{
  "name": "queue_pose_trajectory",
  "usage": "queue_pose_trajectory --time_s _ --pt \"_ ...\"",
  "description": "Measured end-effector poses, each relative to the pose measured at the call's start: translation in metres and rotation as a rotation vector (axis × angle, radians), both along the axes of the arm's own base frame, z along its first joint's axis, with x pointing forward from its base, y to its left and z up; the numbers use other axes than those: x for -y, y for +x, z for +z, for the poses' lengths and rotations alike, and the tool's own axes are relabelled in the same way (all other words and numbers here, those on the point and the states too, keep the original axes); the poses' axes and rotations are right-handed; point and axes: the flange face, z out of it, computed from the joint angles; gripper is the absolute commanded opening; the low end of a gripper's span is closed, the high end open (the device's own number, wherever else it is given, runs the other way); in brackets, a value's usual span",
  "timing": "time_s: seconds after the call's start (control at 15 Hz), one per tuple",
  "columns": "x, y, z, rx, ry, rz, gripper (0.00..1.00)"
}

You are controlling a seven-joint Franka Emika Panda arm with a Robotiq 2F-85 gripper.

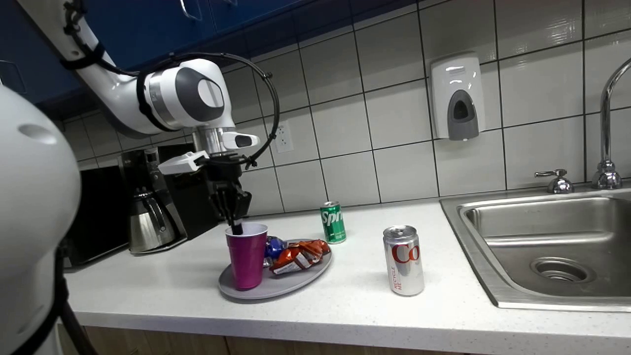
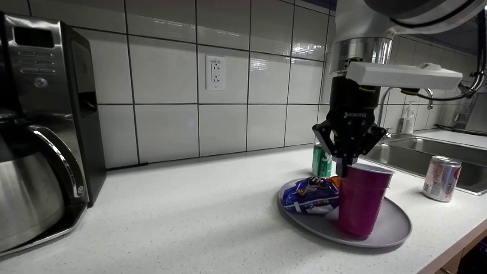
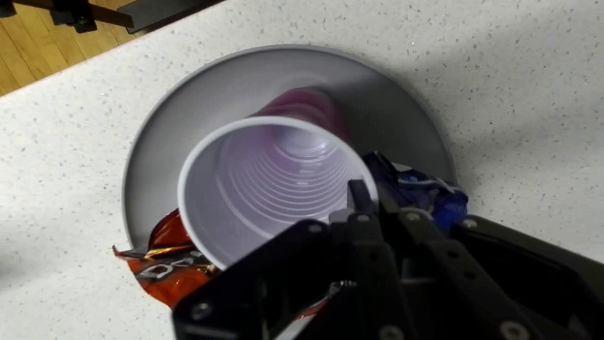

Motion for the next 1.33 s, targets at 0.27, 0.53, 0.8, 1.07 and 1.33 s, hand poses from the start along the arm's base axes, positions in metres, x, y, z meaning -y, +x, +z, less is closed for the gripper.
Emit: queue_pose_trajectory --time_s 0.27,0.53,0.8,1.07,1.33 --pt "-0.020 -0.007 0.016 0.043 -0.022 0.002 0.01" --pt "-0.050 -0.018 0.038 0.104 -0.058 0.024 0.01" --pt "-0.086 -0.030 0.054 0.146 -0.079 0.071 0.01" --pt "-0.121 -0.031 0.067 0.172 -0.098 0.113 0.01" --pt "-0.149 -0.013 0.071 0.186 -0.118 0.147 0.01"
